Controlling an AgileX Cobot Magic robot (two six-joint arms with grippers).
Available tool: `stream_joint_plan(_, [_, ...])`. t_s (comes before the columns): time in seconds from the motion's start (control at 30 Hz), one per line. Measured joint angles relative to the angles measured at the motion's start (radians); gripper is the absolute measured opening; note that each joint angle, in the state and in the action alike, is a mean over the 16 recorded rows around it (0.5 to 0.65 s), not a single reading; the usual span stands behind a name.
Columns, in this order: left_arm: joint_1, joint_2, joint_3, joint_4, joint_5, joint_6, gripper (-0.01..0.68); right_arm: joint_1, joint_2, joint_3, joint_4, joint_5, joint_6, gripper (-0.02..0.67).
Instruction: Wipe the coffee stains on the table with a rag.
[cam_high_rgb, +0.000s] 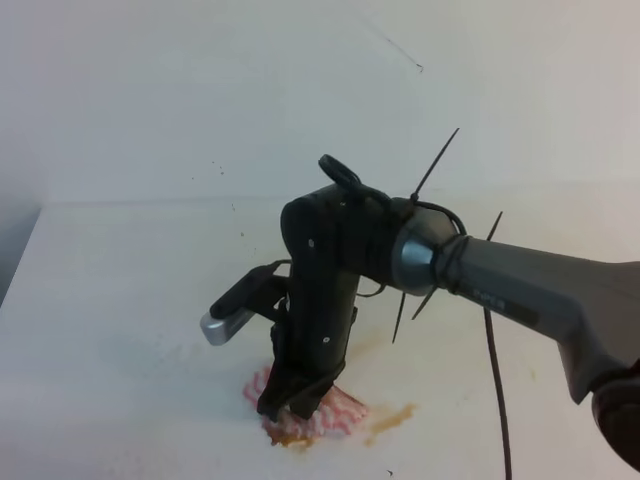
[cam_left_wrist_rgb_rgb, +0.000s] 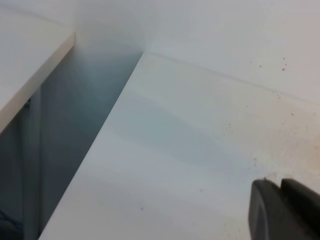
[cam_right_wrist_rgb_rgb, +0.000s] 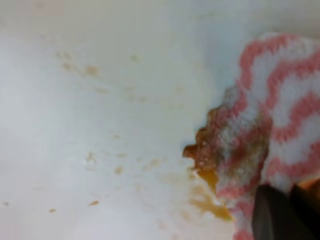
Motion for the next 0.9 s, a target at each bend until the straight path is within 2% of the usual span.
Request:
stream_joint_plan(0.23, [0.0, -0.006, 0.006, 0.0, -0.003, 0.0, -0.001, 0.042, -0.007, 0.032, -0.017, 0.007, 0.047, 0.009])
stream_joint_plan(0.43, [0.0, -0.006, 0.006, 0.0, -0.003, 0.0, -0.001, 0.046, -0.049, 0.131, -0.043, -0.049, 0.118, 0.009])
stream_joint_plan(0.63, [0.0, 0.0, 0.0, 0.0, 0.0, 0.0, -0.001, -0.001, -0.126, 0.287, -0.072, -0.14, 0.175, 0.009])
stream_joint_plan(0.9, [0.0, -0.002, 0.0, 0.0, 0.0, 0.0, -0.001, -0.115, -0.24, 0.472, -0.089, -0.252, 0.196, 0.009])
